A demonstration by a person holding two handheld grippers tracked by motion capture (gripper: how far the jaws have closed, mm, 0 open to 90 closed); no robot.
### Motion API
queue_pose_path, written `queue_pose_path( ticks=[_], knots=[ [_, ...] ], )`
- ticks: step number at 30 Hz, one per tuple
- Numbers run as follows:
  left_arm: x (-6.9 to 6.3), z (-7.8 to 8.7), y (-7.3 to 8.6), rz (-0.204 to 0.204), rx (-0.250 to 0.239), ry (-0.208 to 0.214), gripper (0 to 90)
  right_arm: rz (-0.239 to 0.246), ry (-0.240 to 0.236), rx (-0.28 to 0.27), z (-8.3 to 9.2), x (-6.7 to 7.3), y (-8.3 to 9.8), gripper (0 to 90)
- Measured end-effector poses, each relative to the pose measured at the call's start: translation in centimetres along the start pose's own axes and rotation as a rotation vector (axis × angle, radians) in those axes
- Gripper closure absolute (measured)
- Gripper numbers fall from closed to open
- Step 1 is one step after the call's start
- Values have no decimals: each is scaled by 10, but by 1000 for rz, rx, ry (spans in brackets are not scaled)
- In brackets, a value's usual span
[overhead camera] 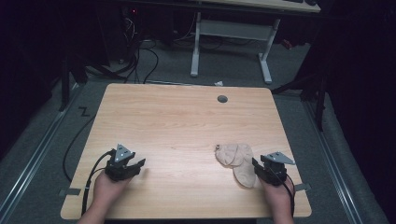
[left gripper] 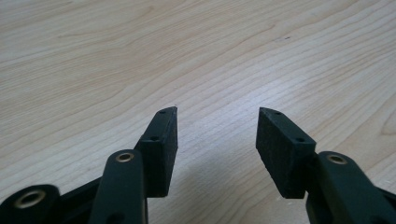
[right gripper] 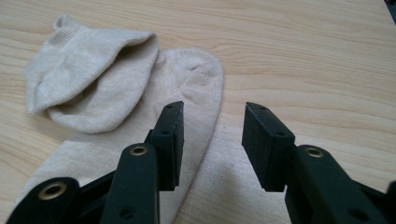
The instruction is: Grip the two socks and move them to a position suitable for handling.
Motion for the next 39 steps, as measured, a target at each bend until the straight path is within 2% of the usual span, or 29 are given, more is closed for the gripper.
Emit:
queue_pose_path(
  ticks=[6, 15, 19, 26, 32, 39],
  knots=[
    [-4, 1, 0, -11, 7, 17, 482, 4, -16, -3, 0, 2, -2, 625],
    [-2, 6, 0, 9, -4, 31, 473, 31, -38, -6, -2, 10, -6, 654],
    [-3, 4, 1, 5, 3, 36, 467, 48, -57, -12, 1, 15, -8, 684],
    [-4, 4, 1, -2, 3, 36, 463, 64, -106, -16, 2, 30, -13, 703],
    [-4, 3, 2, -2, 9, 35, 460, 103, -132, -4, -4, 46, -17, 713],
    [-4, 2, 1, -11, 8, 32, 457, 73, -134, 19, -7, 40, -16, 869]
  ],
)
Point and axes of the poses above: each handheld gripper's, and its own axes: z roughly backward along the jaws, y roughly out of its underside, x roughly to its left, the point moved 5 cm from there along -z, roughly forward along the jaws, and after that the axes turned 4 degrees about -x, right-handed, at the moved point
